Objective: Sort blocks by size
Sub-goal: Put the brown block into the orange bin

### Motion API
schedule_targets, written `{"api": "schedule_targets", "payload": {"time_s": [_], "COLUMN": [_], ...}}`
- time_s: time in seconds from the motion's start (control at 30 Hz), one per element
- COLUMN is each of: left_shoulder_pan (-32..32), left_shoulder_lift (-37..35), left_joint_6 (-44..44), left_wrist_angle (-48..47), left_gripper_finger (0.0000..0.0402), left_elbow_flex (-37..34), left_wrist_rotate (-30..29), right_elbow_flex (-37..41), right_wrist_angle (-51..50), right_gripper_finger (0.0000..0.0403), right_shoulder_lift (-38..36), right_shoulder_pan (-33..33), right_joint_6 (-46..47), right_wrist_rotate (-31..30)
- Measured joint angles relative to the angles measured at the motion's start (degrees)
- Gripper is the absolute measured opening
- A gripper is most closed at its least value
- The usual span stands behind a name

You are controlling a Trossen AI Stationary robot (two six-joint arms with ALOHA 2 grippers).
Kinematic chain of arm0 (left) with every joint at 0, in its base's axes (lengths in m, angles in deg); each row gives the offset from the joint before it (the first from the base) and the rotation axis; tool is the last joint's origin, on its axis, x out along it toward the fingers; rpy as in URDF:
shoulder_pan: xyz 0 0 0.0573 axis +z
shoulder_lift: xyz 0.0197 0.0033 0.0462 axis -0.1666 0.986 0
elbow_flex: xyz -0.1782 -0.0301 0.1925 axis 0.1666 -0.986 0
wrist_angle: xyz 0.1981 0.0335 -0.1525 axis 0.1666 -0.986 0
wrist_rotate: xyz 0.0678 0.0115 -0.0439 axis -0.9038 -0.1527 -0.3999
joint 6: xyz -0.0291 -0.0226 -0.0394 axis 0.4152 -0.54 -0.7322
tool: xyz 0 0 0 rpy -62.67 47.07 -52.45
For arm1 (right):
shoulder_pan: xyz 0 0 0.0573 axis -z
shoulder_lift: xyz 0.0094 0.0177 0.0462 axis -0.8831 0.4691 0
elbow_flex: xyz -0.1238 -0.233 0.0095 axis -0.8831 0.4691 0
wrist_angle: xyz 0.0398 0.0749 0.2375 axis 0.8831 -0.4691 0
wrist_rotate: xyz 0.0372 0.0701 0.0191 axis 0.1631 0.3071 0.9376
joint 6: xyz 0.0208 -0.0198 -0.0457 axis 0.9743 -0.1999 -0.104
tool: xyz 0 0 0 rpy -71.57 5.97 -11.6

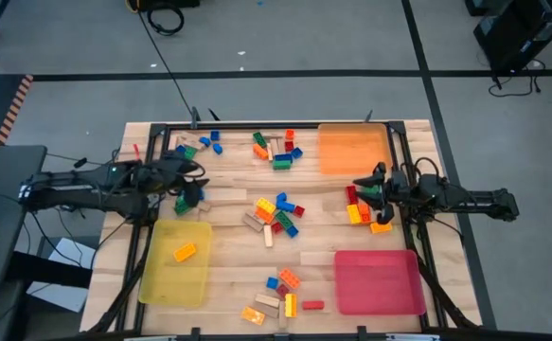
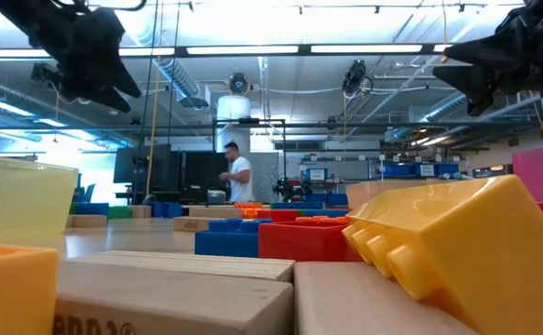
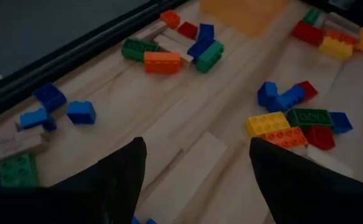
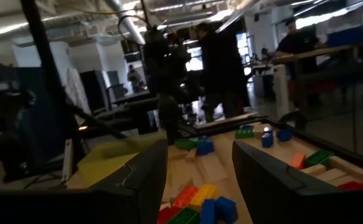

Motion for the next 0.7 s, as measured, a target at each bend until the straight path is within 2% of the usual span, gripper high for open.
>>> {"api": "schedule_targets", "payload": {"time_s": [0.13, 0.33, 0.47, 0.7], "left_shoulder_pan": [1.5, 3.7, 5.2, 7.7], "left_shoulder_lift": [1.4, 1.2, 1.3, 1.3], "left_joint_6": [-0.6, 0.7, 2.8, 4.3], "left_wrist_angle": [1.1, 1.2, 1.2, 1.1], "left_gripper_finger": [0.0292, 0.0292, 0.0292, 0.0292], "left_elbow_flex": [0.0, 0.0, 0.0, 0.0], "left_wrist_rotate": [0.1, 0.8, 1.0, 2.3], "right_elbow_flex": [0.0, 0.0, -0.4, -7.8], "right_wrist_angle": [1.4, 2.6, 3.7, 2.1], "right_gripper_finger": [0.0195, 0.0195, 0.0195, 0.0195], "right_shoulder_lift": [0.0, 0.0, 0.0, 5.2], "right_shoulder_pan": [0.0, 0.4, 1.2, 1.3], "right_joint_6": [0.0, 0.1, 0.1, -2.8], "right_wrist_rotate": [-2.6, -11.1, -12.0, -19.1]}}
